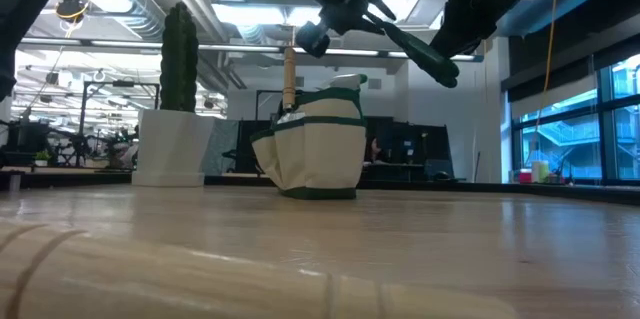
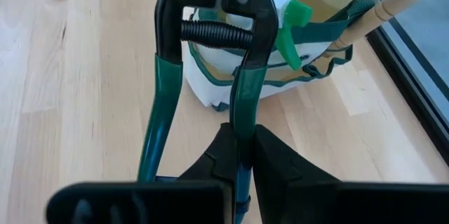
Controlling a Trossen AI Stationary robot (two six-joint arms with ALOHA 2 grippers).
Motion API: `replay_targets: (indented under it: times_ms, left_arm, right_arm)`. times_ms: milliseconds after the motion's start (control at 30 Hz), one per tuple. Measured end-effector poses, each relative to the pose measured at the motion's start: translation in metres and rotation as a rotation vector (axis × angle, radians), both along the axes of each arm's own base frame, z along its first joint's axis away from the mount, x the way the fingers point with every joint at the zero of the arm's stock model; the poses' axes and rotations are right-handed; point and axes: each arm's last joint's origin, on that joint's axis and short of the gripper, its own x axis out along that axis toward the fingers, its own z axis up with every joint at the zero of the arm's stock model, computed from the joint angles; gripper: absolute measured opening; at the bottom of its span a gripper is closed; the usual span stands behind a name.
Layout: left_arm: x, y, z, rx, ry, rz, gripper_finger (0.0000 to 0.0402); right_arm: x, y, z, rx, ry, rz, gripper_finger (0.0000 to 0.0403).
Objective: Pick & Place Garden tools in Gardening bag
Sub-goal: Put the fruit pruner into the gardening bag
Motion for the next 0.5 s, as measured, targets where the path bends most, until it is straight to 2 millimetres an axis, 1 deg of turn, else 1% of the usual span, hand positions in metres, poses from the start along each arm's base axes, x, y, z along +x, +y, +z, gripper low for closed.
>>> replay_targets:
  times_ms: [67, 267, 433, 500]
  left_arm:
    - [-0.0002, -0.0002, -0.0002, -0.006, 0.003, -0.003, 0.0083]
    - [-0.0002, -0.0026, -0.0009, 0.004, 0.01, -0.012, 0.0026]
    - [0.0001, -0.0035, -0.0008, 0.008, 0.007, -0.017, 0.0025]
    - [0.0004, -0.0052, 0.0007, 0.011, 0.006, -0.021, 0.0025]
  right_arm:
    - [0.0, 0.0, 0.0, 0.001, 0.0, -0.001, 0.0022]
    - [0.0001, 0.0, 0.0002, 0.0, -0.003, -0.002, 0.0022]
    - [0.0002, 0.0013, 0.0004, -0.031, 0.004, 0.026, 0.0022]
    - [0.0002, 0.0015, 0.0003, -0.033, 0.005, 0.03, 0.0037]
